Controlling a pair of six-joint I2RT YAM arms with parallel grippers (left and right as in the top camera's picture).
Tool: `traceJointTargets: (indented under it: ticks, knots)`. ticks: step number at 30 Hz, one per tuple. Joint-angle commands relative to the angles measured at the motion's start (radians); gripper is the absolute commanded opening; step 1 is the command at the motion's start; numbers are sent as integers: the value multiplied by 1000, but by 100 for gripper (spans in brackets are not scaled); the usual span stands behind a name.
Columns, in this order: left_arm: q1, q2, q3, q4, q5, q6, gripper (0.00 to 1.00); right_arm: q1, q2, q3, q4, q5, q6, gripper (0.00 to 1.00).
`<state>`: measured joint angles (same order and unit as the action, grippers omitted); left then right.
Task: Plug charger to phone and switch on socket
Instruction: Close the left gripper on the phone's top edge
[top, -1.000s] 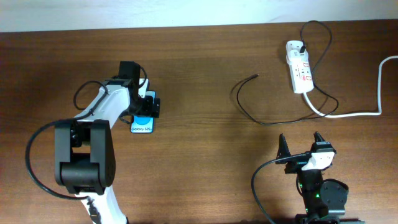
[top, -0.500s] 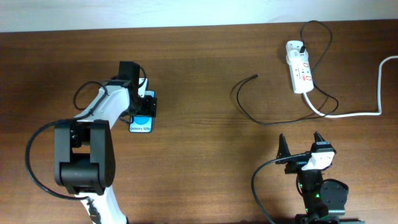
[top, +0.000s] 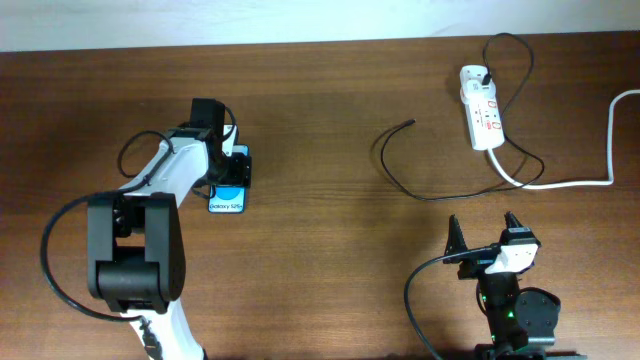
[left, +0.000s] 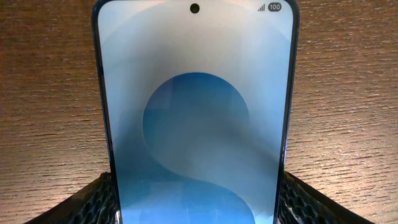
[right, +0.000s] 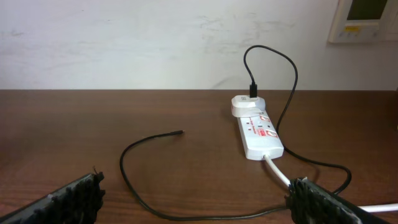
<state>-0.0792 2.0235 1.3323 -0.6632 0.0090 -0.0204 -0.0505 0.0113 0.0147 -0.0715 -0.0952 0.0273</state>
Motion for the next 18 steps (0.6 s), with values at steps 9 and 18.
traceJointTargets:
  ticks: [9, 18]
  knots:
    - [0, 26, -29, 1, 29, -21, 99, 3, -6, -9, 0, 3, 8, 98]
    - [0, 26, -29, 2, 29, -21, 99, 3, -6, -9, 0, 3, 8, 98]
